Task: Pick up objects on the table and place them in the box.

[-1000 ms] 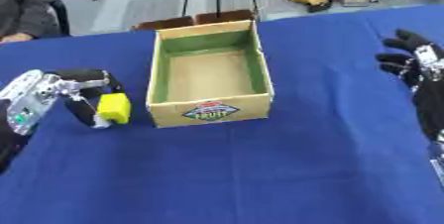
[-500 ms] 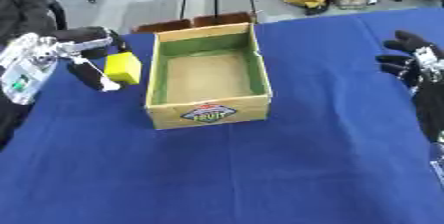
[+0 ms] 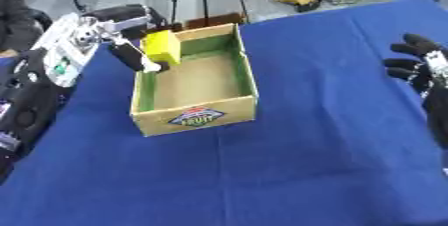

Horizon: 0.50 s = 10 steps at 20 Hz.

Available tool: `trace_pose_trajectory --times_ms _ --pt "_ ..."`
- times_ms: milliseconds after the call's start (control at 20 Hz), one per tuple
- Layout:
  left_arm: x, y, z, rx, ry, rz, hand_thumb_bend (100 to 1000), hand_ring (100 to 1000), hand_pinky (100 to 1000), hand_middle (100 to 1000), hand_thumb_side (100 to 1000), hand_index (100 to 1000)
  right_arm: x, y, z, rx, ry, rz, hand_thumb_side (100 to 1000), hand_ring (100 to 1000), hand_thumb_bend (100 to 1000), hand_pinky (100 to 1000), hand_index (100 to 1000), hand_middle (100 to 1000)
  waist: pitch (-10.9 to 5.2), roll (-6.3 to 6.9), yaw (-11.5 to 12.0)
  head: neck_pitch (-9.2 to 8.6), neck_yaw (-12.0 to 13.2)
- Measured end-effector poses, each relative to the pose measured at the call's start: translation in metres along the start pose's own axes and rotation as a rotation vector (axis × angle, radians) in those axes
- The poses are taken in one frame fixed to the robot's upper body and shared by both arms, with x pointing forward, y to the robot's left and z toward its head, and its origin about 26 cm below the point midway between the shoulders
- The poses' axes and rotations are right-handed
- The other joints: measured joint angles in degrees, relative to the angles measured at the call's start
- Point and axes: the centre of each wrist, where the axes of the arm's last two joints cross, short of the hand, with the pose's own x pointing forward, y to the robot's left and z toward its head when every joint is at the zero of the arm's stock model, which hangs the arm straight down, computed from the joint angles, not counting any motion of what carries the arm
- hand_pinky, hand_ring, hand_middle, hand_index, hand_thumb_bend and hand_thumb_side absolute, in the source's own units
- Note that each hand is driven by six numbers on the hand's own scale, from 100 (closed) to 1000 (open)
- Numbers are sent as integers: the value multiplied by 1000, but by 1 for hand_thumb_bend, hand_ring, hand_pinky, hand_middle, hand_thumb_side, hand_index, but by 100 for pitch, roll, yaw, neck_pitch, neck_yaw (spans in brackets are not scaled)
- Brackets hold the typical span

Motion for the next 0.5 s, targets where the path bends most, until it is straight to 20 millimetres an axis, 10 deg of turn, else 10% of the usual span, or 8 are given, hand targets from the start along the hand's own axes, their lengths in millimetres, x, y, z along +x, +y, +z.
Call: trace_pose_trajectory --times_ms 500 --pt "4 -37 -20 -50 56 11 252 136 130 155 226 321 3 4 -5 24 -10 -1 848 769 100 814 906 791 140 58 -204 -91 60"
